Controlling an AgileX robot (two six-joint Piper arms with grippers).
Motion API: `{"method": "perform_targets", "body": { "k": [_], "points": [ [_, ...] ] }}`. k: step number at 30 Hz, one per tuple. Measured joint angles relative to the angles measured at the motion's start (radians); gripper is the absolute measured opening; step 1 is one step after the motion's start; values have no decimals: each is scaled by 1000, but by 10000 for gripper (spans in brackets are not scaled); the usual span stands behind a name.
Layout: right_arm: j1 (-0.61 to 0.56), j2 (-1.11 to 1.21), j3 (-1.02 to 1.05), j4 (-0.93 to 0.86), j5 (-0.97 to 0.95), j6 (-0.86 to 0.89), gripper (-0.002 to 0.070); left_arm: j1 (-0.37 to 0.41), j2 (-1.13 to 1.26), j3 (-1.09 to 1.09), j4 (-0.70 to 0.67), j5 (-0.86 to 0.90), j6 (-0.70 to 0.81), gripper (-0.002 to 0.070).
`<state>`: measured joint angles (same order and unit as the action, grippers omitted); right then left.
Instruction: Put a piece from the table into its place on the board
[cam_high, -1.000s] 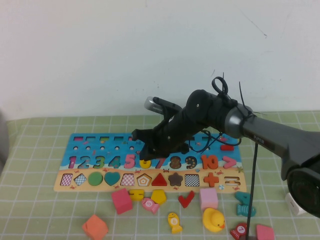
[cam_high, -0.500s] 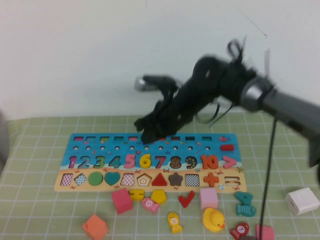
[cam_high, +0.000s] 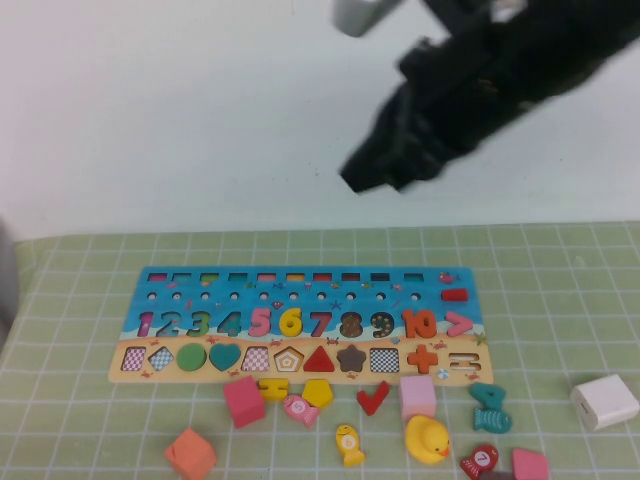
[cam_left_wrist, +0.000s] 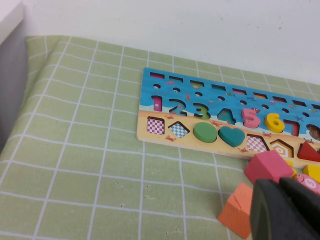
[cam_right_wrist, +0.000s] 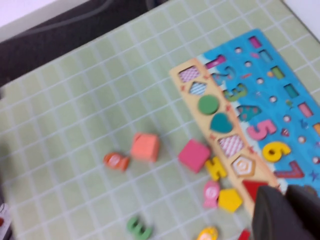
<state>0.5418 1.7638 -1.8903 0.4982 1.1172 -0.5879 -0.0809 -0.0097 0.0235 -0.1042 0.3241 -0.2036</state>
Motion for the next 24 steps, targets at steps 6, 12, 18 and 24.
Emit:
{"method": "perform_targets", "body": {
  "k": [6, 12, 18, 24],
  "points": [
    [0, -310, 391, 58, -125, -122, 40, 0, 0, 0, 0, 0, 0, -1],
    [0, -635, 754, 82, -259, -185, 30, 0, 0, 0, 0, 0, 0, -1],
    [0, -910, 1005, 84, -289, -189, 6, 0, 0, 0, 0, 0, 0, -1],
    [0, -1121, 1181, 17, -309, -187, 0, 0, 0, 0, 0, 0, 0, -1]
  ]
}}
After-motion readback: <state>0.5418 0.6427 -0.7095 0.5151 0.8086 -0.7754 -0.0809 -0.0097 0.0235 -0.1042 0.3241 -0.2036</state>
